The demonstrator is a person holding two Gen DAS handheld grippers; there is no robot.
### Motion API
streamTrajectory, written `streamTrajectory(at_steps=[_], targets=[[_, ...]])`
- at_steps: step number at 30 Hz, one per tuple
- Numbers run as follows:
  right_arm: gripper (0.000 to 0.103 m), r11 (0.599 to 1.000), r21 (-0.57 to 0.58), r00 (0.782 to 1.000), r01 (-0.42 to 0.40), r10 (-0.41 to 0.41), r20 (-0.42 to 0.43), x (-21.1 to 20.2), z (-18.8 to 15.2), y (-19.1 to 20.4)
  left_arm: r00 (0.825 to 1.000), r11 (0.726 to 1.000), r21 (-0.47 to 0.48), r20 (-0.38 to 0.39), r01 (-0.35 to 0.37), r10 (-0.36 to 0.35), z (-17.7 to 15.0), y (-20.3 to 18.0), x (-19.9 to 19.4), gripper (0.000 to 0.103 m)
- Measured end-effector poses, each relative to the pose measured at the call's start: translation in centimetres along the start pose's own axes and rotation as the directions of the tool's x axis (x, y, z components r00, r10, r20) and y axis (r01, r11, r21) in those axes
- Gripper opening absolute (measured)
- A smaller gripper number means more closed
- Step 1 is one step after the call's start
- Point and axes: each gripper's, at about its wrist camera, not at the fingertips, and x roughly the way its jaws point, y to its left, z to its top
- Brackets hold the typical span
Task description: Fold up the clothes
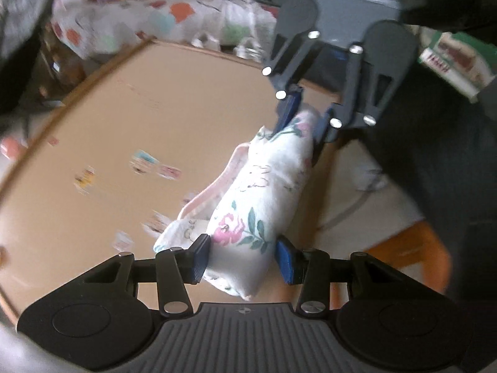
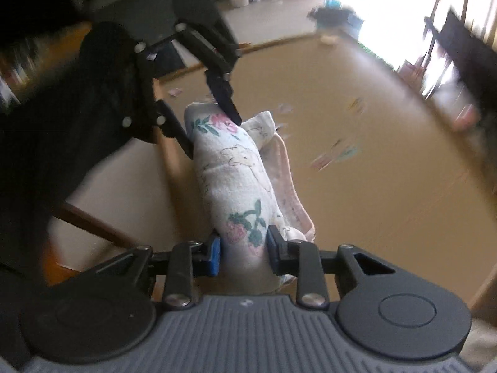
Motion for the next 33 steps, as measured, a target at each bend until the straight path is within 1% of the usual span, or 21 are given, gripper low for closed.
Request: streamTrajectory(at_steps=[1, 2, 4, 6, 8, 11, 12, 14, 15, 17, 19, 21, 23, 28, 30, 33], targets=[[0.030, 0.998, 0.039, 0.999, -0.048, 0.049, -0.007, -0.1, -0.1, -0.6, 1.000, 1.000, -0.013, 0.000, 0.027, -0.027, -0.1, -0.2, -0.1, 0.046], [0.030, 0.993, 0.075, 0.996, -0.088, 0.089, -0.013, -0.1, -0.2, -1.1, 1.000, 1.000, -0.017, 0.012, 0.018, -0.018, -0.2, -0.3, -0.3, 0.049], [0.030, 0.983, 0.133, 0.991, -0.128, 0.131, -0.016, 0.1, -0.3, -2.1, 0.999, 1.000, -0.025, 0.035, -0.019, 0.020, -0.6, -0.5, -0.5, 0.049], [0.030, 0.973, 0.178, 0.988, -0.149, 0.154, -0.014, 0.3, -0.2, -3.0, 0.996, 0.997, -0.054, 0.054, -0.062, 0.065, -0.8, -0.3, -0.5, 0.049], [0.030, 0.965, 0.207, 0.985, -0.164, 0.170, -0.012, 0.6, -0.2, -3.6, 0.993, 0.993, -0.078, 0.083, -0.083, 0.089, -1.1, -0.1, -0.8, 0.049], [0.030, 0.957, 0.223, 0.981, -0.185, 0.194, -0.016, 0.6, -0.8, -3.1, 0.980, 0.988, -0.096, 0.148, -0.121, 0.135, -1.6, -0.4, -1.7, 0.049], [0.030, 0.955, 0.227, 0.980, -0.191, 0.200, -0.017, 0.5, -1.0, -3.0, 0.974, 0.986, -0.104, 0.174, -0.128, 0.145, -1.7, -0.6, -2.0, 0.049], [0.030, 0.951, 0.235, 0.977, -0.201, 0.211, -0.019, 0.6, -1.0, -3.3, 0.969, 0.985, -0.120, 0.199, -0.126, 0.148, -1.9, -0.8, -2.2, 0.049], [0.030, 0.949, 0.239, 0.976, -0.206, 0.217, -0.020, 0.7, -1.0, -3.5, 0.969, 0.984, -0.118, 0.195, -0.130, 0.151, -1.8, -0.8, -2.0, 0.049], [0.030, 0.945, 0.248, 0.974, -0.213, 0.225, -0.020, 1.2, -1.0, -4.1, 0.970, 0.983, -0.089, 0.170, -0.162, 0.175, -1.8, -1.4, -1.3, 0.049], [0.031, 0.942, 0.257, 0.973, -0.218, 0.230, -0.018, 1.4, -1.1, -4.6, 0.968, 0.982, -0.085, 0.172, -0.170, 0.183, -1.8, -2.3, -1.8, 0.049], [0.031, 0.939, 0.262, 0.972, -0.223, 0.235, -0.015, 1.5, -1.2, -4.8, 0.961, 0.978, -0.105, 0.193, -0.180, 0.198, -1.9, -2.4, -2.2, 0.049], [0.031, 0.937, 0.264, 0.971, -0.228, 0.240, -0.010, 1.7, -1.4, -5.0, 0.952, 0.969, -0.115, 0.194, -0.219, 0.238, -1.9, -2.4, -2.0, 0.049], [0.033, 0.932, 0.280, 0.971, -0.231, 0.237, 0.011, 1.8, -1.7, -5.6, 0.929, 0.942, -0.086, 0.158, -0.325, 0.335, -1.0, -2.5, -0.7, 0.051], [0.033, 0.931, 0.284, 0.972, -0.230, 0.234, 0.020, 1.8, -1.8, -5.7, 0.925, 0.934, -0.073, 0.133, -0.350, 0.357, -0.5, -2.5, -0.1, 0.051], [0.035, 0.932, 0.290, 0.975, -0.218, 0.218, 0.034, 1.6, -2.0, -5.4, 0.919, 0.927, -0.087, 0.121, -0.366, 0.375, 0.1, -2.2, 0.1, 0.051]])
